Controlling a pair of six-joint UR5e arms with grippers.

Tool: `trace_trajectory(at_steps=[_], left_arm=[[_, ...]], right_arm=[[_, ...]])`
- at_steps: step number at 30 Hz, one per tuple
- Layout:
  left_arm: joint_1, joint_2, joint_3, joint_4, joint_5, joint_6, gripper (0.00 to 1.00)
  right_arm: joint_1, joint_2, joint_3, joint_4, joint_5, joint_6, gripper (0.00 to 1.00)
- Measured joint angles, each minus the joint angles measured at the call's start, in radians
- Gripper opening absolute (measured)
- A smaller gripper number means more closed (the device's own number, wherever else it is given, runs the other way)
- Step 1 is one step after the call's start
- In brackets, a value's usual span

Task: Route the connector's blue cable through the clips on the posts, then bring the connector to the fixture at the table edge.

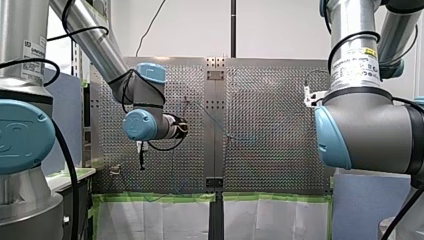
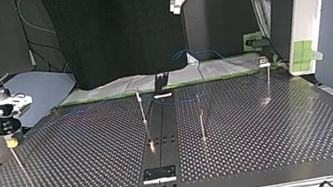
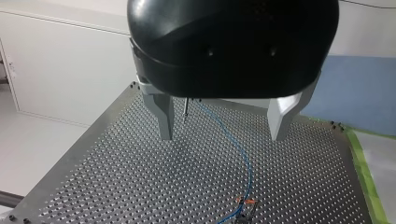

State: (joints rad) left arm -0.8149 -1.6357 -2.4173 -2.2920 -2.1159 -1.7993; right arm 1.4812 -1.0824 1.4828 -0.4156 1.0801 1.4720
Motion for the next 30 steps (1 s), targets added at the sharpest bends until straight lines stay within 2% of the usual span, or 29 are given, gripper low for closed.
trace_trajectory(at_steps=[19, 30], left_arm=[[0.000, 0.000, 0.000, -0.001, 0.000, 0.000, 1.00], [0.001, 0.000, 0.000, -0.001, 0.003, 0.000, 1.00]], right_arm=[[0.000, 0.009, 0.000, 0.009, -0.002, -0.008, 0.00], [0.000, 0.011, 0.000, 0.004, -0.002, -0.002, 0.00]])
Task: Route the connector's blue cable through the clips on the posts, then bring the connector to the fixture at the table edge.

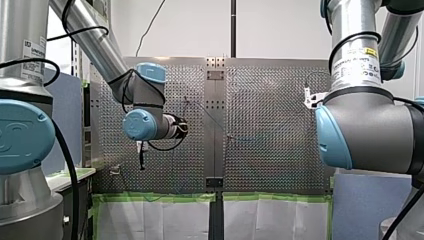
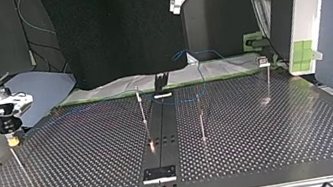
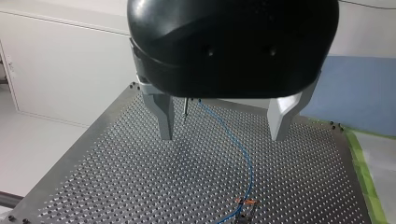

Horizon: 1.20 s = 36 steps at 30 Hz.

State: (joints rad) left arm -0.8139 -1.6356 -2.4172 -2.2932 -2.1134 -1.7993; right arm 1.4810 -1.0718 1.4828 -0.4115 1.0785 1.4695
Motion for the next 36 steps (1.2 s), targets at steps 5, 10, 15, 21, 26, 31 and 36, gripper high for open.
trace_trajectory(at_steps=[5, 10, 15, 21, 26, 31, 36], left_arm=[[0.000, 0.000, 0.000, 0.000, 0.000, 0.000, 1.00], [0.000, 0.000, 0.000, 0.000, 0.000, 0.000, 1.00], [-0.002, 0.000, 0.000, -0.001, -0.002, 0.000, 1.00], [-0.003, 0.000, 0.000, -0.001, -0.003, 0.000, 1.00], [-0.003, 0.000, 0.000, -0.001, -0.003, 0.000, 1.00], [-0.004, 0.000, 0.000, -0.002, -0.003, 0.000, 1.00], [-0.004, 0.000, 0.000, -0.002, -0.003, 0.000, 1.00]], right_arm=[[0.000, 0.000, -0.001, -0.003, -0.002, 0.002, 0.00], [0.000, 0.000, -0.005, -0.003, -0.008, 0.004, 0.00], [0.002, 0.000, -0.006, -0.005, -0.011, 0.007, 0.00], [0.004, 0.000, -0.006, -0.009, -0.019, 0.011, 0.00], [0.006, 0.001, -0.006, -0.016, -0.036, 0.017, 0.00], [0.008, 0.000, -0.006, -0.016, -0.049, 0.024, 0.00], [0.008, 0.000, -0.006, -0.016, -0.050, 0.026, 0.00]])
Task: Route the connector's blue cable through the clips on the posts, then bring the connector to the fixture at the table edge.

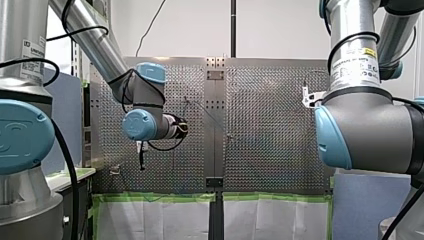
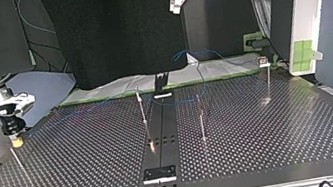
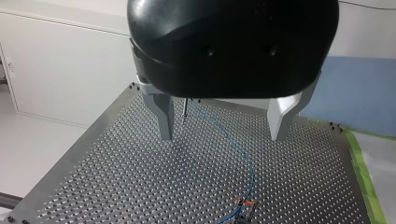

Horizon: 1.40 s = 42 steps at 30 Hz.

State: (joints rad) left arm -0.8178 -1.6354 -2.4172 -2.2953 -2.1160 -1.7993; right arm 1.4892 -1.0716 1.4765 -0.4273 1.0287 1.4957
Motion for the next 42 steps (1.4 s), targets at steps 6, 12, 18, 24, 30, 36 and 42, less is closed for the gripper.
trace_trajectory(at_steps=[6, 12, 18, 24, 30, 36, 42], left_arm=[[0.000, 0.000, 0.000, -0.001, -0.001, 0.000, 1.00], [0.000, 0.000, 0.000, -0.001, -0.001, 0.000, 1.00], [0.000, 0.000, 0.000, -0.001, -0.002, 0.000, 1.00], [0.000, 0.000, 0.000, -0.001, -0.002, 0.000, 1.00], [0.003, 0.000, 0.000, -0.001, 0.000, 0.000, 1.00], [0.003, 0.000, 0.000, -0.001, 0.000, 0.000, 1.00], [-0.005, 0.000, 0.000, -0.007, -0.013, 0.001, 1.00]], right_arm=[[0.001, -0.001, 0.000, 0.002, -0.004, -0.002, 0.00], [0.008, -0.004, 0.002, 0.004, -0.033, -0.016, 0.41], [0.008, -0.003, 0.003, 0.005, -0.033, -0.016, 0.56], [0.007, -0.003, 0.003, 0.005, -0.033, -0.015, 0.59], [0.008, -0.003, 0.003, 0.005, -0.033, -0.016, 0.59], [0.008, -0.003, 0.003, 0.005, -0.033, -0.016, 0.59], [0.007, -0.003, 0.003, 0.005, -0.033, -0.016, 0.59]])
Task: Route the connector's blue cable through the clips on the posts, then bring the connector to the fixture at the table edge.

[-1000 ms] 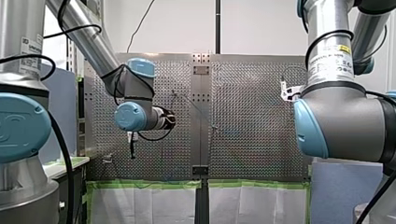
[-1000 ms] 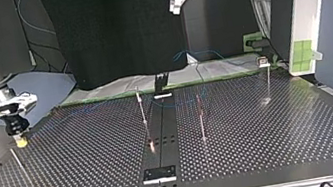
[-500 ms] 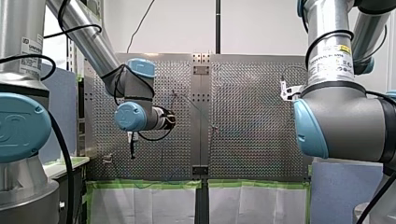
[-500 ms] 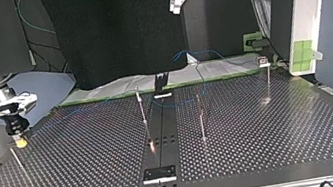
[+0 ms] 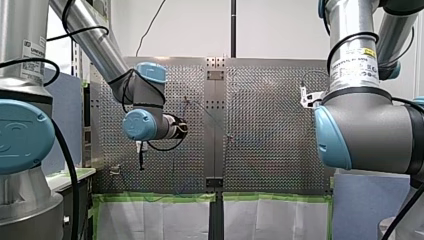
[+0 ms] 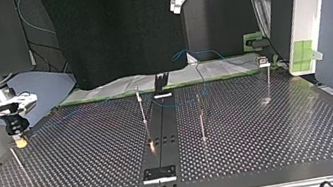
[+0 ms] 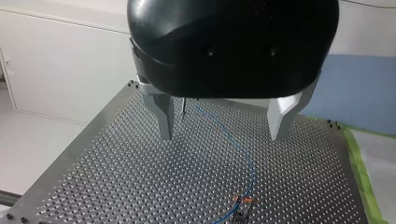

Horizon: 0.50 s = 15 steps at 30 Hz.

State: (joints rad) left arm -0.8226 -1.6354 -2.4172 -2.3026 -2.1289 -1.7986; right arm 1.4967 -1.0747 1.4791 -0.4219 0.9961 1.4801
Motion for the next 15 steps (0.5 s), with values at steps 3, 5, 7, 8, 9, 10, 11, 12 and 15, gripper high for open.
trace_trajectory(at_steps=[3, 5, 7, 8, 9, 10, 11, 12, 15], left_arm=[[-0.002, 0.000, 0.000, -0.001, -0.003, 0.005, 1.00], [-0.002, 0.000, 0.000, -0.001, -0.003, 0.007, 1.00], [0.000, 0.000, 0.000, 0.000, -0.003, 0.008, 1.00], [0.001, 0.000, 0.000, 0.001, -0.002, 0.008, 1.00], [0.002, 0.000, 0.000, 0.001, -0.001, 0.009, 1.00], [0.003, 0.000, 0.000, 0.002, 0.000, 0.009, 1.00], [0.003, 0.000, 0.000, 0.002, 0.000, 0.009, 1.00], [0.004, 0.000, 0.000, 0.002, 0.000, 0.010, 1.00], [0.004, 0.000, 0.000, 0.003, 0.000, 0.010, 1.00]], right_arm=[[0.000, 0.000, 0.000, 0.000, 0.000, 0.000, 0.59], [0.000, 0.000, 0.000, 0.000, 0.000, 0.000, 0.59], [0.000, 0.000, 0.000, 0.000, 0.000, 0.000, 0.59], [0.000, 0.000, 0.000, 0.000, 0.000, 0.000, 0.59], [0.000, 0.000, 0.000, 0.000, 0.000, 0.000, 0.59], [0.000, 0.000, 0.000, 0.000, 0.000, 0.000, 0.59], [0.000, 0.000, 0.000, 0.000, 0.000, 0.000, 0.59], [0.000, 0.000, 0.000, 0.000, 0.000, 0.000, 0.59], [0.000, 0.000, 0.000, 0.000, 0.000, 0.000, 0.59]])
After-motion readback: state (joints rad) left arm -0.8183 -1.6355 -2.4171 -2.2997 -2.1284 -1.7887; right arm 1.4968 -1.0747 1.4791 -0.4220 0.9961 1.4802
